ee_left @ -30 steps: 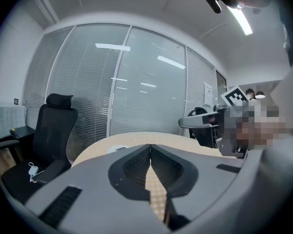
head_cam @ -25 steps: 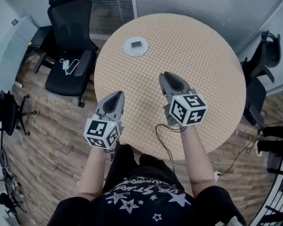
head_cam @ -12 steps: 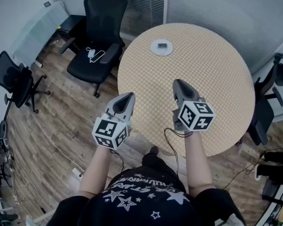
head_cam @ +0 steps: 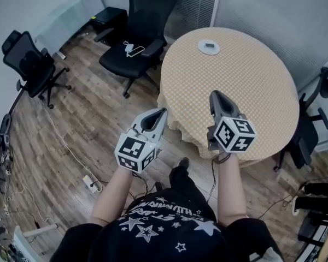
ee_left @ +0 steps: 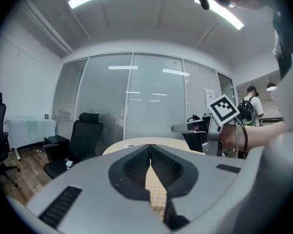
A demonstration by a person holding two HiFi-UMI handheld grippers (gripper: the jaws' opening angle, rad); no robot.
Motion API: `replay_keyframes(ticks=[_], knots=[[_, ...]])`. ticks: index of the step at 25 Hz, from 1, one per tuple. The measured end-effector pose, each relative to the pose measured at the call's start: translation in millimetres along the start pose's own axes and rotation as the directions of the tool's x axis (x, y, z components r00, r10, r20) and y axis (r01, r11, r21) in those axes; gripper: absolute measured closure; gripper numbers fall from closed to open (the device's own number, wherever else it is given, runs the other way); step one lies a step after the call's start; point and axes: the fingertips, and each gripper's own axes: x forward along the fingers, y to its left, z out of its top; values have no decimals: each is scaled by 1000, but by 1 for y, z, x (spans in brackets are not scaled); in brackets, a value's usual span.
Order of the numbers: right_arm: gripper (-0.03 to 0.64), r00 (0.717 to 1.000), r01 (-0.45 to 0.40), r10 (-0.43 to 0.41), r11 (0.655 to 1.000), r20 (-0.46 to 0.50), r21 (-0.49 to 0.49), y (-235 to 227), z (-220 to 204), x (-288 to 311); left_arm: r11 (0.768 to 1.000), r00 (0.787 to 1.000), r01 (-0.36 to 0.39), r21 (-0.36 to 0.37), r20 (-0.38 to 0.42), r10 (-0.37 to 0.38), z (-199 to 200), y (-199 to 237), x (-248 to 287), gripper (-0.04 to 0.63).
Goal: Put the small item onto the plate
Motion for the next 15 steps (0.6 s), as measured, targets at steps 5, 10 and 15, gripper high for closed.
replay_keyframes(ticks=[5,10,15], knots=[[583,1000,6,-6,999,2,-51,48,-21,-70,1000,1000,25,-18,16,-24,-16,-34,-67,588],[583,999,46,-47,993,-4,-106,73,-38,-136,997,998,65,-31,19,-64,-34,-70,-117,588],[584,999,47,-51,989,-20,-143,102,-56,-170,997,998,60,-47,1,-60,-52,-80,-156,588]])
